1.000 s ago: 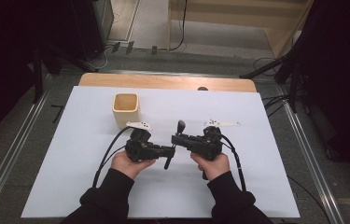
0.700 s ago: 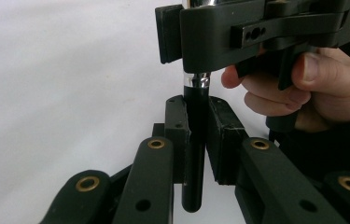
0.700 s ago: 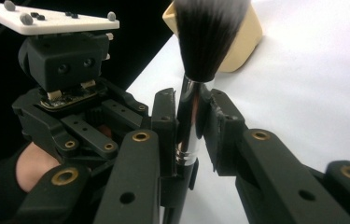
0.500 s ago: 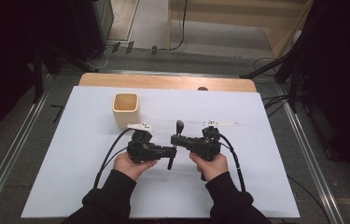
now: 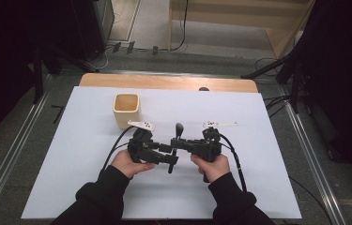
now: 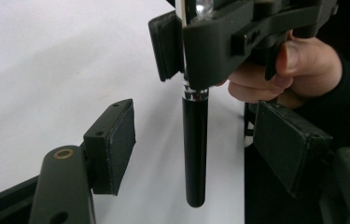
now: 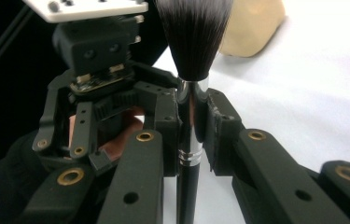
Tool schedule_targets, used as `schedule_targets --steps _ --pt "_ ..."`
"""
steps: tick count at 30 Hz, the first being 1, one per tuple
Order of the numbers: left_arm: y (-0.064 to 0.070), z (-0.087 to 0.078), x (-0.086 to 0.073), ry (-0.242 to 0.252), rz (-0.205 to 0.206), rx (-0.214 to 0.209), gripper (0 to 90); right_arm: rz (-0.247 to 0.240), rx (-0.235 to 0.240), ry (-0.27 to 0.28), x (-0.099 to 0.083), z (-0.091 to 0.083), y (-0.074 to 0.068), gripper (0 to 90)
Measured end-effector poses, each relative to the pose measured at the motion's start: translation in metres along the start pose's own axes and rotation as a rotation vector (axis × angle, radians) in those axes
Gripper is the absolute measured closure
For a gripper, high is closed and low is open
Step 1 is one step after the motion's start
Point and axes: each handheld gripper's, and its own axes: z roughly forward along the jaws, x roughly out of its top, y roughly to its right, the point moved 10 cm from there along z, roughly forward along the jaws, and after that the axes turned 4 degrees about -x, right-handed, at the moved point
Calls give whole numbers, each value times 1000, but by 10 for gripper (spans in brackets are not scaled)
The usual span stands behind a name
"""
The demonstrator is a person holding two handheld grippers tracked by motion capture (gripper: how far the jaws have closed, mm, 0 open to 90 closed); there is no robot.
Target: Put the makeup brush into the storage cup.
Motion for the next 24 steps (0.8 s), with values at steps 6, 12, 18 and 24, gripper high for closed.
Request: schedule_targets --steps 6,12,18,24 --pt "1 -1 -3 -31 27 -34 444 -14 31 -3 -1 0 -2 786" --pt "4 2 -4 -54 23 -71 575 -11 57 -10 -2 1 -4 786" --pt "4 4 -5 -56 12 -72 651 -15 63 -12 -2 0 -4 786" --pt "4 4 -6 -63 10 -74 709 -14 62 -18 -3 1 -3 786"
